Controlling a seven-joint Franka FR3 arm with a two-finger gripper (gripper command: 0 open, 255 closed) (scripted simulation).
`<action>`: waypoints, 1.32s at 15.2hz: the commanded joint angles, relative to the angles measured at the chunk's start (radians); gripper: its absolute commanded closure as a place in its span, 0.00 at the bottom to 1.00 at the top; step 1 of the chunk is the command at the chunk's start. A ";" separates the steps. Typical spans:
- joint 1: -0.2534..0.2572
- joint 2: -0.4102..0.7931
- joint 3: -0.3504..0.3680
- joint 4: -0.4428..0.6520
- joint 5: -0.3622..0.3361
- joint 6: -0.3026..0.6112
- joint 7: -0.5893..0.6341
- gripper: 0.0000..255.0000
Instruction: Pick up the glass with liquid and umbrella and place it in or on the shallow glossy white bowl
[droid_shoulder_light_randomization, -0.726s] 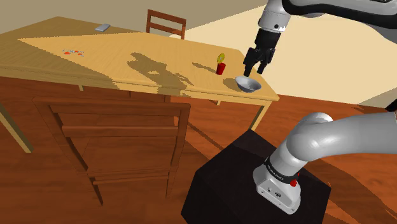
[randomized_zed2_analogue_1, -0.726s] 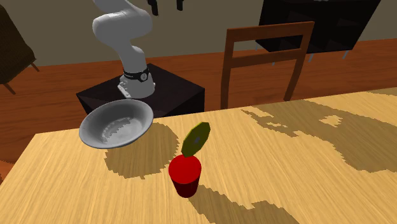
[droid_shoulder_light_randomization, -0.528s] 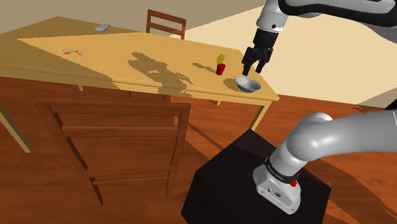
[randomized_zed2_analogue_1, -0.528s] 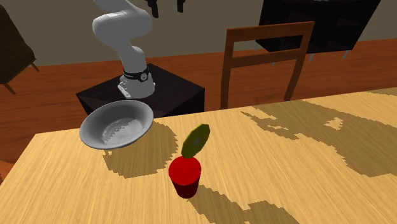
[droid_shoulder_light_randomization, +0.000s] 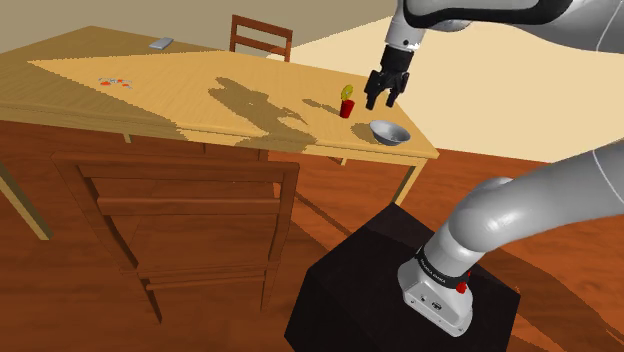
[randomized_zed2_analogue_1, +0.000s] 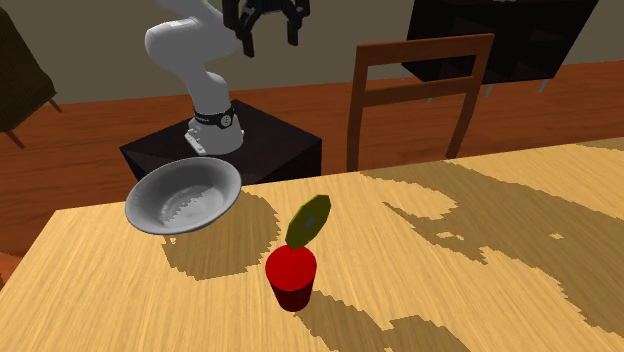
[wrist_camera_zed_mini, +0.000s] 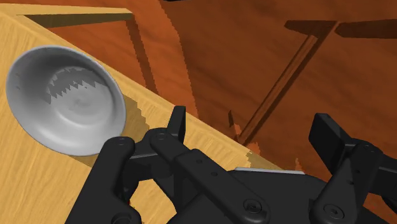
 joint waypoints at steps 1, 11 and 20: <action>-0.010 0.071 -0.026 0.032 -0.008 0.043 -0.028 0.00; -0.044 0.424 -0.118 0.300 0.021 0.144 -0.144 0.00; -0.109 0.773 -0.163 0.664 0.108 0.133 -0.246 0.00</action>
